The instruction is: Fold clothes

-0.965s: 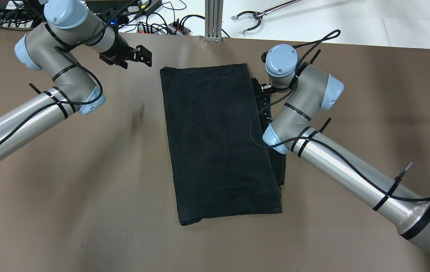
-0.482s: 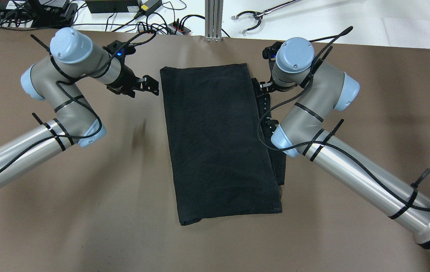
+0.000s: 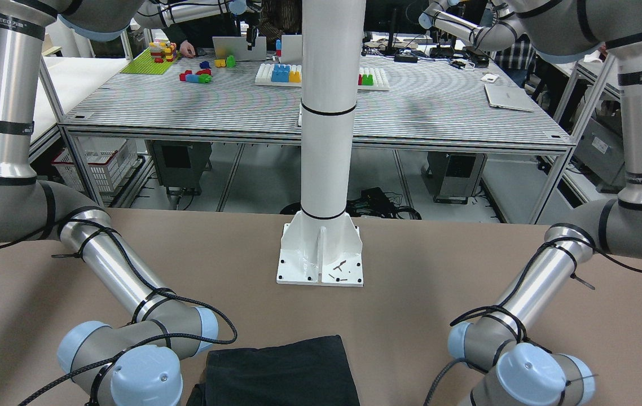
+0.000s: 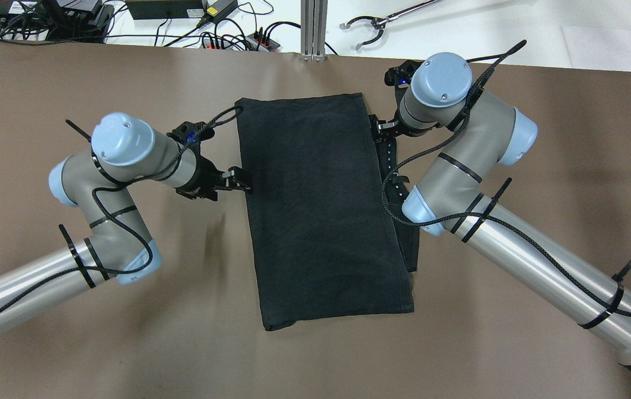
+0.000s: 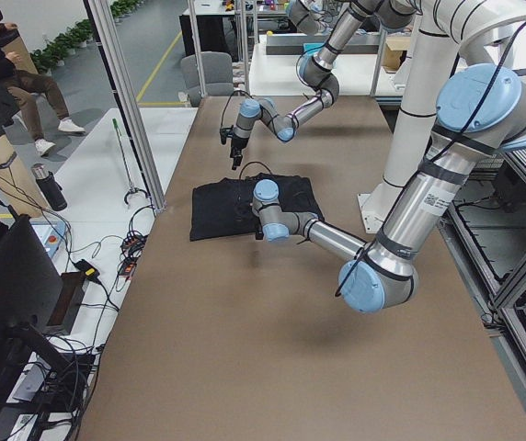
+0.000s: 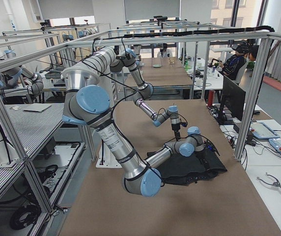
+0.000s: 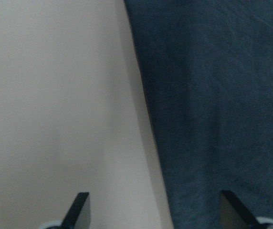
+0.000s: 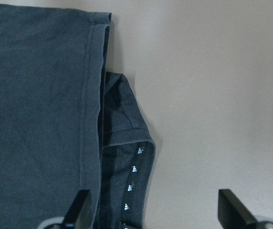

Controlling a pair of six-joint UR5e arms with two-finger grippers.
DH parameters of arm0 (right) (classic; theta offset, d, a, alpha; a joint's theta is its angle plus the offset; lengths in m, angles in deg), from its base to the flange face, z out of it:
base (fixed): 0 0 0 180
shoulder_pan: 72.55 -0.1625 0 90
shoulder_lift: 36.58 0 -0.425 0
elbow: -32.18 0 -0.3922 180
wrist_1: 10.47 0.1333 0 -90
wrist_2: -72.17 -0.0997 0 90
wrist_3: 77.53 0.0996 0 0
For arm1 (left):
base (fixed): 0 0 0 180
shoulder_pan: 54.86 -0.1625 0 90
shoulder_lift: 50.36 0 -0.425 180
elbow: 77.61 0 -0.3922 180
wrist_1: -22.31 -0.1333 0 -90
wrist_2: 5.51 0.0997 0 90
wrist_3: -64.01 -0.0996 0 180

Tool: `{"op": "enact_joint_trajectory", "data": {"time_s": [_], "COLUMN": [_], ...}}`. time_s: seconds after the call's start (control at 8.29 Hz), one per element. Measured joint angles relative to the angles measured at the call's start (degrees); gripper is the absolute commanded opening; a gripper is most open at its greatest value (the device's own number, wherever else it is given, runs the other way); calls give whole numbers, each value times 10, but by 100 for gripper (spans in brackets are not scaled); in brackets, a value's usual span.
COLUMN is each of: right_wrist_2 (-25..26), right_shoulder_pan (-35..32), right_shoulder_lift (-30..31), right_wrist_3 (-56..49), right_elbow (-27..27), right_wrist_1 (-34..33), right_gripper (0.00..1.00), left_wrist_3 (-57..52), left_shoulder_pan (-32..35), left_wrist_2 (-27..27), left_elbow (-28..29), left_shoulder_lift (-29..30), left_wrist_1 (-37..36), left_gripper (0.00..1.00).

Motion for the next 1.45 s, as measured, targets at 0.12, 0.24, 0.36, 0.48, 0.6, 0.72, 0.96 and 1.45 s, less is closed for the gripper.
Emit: {"op": "enact_joint_trajectory", "data": {"time_s": [0.12,0.24,0.36,0.48,0.6,0.72,0.96,1.45], "right_wrist_2": [-1,-1,-2,-2,-2,-2,-2,-1], "right_shoulder_pan": [0,0,0,0,0,0,0,0], "right_shoulder_lift": [1,4,9,14,16,17,19,21], "right_wrist_3": [3,4,5,5,5,6,5,5], "right_elbow": [-5,-9,-16,-21,-24,-24,-25,-25], "right_wrist_1": [1,1,1,1,1,0,0,0], "right_gripper": [93,93,93,93,93,93,93,93], "left_wrist_3": [24,37,43,45,47,47,47,45], "left_shoulder_pan": [-26,-42,-50,-56,-59,-63,-73,-64], "left_wrist_2": [30,48,59,66,68,70,71,65], "left_elbow": [-2,-1,0,0,1,1,0,-15], "left_shoulder_lift": [0,0,1,1,2,2,4,-2], "left_wrist_1": [4,7,10,13,14,14,15,14], "left_gripper": [84,65,45,35,35,30,0,0]}}
